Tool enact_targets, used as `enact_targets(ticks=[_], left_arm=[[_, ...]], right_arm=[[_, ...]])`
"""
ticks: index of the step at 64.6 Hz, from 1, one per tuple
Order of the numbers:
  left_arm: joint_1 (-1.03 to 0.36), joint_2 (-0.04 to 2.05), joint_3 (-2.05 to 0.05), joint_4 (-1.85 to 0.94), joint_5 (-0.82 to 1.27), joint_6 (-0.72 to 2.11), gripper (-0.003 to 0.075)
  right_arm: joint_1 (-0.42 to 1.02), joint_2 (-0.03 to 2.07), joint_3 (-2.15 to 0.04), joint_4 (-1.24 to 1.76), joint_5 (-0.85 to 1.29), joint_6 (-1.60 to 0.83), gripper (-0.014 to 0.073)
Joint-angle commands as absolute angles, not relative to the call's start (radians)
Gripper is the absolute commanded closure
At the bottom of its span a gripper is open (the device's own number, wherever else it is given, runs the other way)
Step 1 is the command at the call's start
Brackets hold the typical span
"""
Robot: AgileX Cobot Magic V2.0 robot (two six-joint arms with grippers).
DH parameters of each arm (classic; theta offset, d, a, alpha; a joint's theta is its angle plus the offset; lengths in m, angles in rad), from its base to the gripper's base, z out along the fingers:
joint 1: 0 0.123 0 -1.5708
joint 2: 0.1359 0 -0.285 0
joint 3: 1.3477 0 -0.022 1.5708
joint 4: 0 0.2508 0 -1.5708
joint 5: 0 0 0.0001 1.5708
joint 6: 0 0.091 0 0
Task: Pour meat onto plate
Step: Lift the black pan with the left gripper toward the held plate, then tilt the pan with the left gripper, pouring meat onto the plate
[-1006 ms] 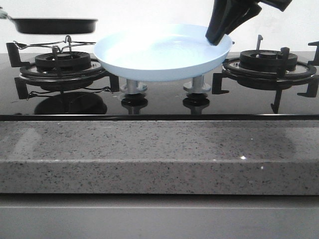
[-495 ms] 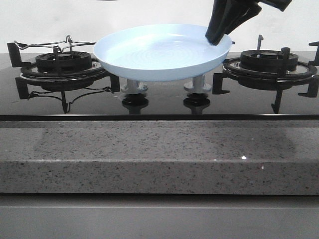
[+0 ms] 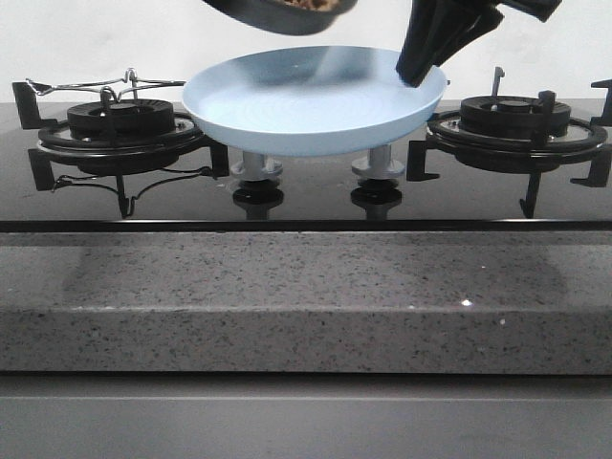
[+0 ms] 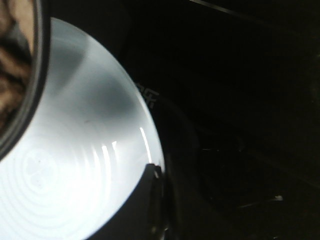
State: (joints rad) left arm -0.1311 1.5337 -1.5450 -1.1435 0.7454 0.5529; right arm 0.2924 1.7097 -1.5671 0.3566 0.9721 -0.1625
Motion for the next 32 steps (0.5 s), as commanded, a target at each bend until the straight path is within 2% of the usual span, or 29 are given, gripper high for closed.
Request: enact_targets(ticks=[1,32], left_arm=[[-0.173,1.446,-1.589,-1.117,0.673,0.547,0.0741],[-0.486,1.333,-1.593,-0.542,0.477,0.539,0.0741]], right_arm=[[0.289,1.655,-1.590,0.386,0.935,-0.170,0.0663],[0.289,1.655,-1.590,0.386,0.935,-0.170,0.0663]])
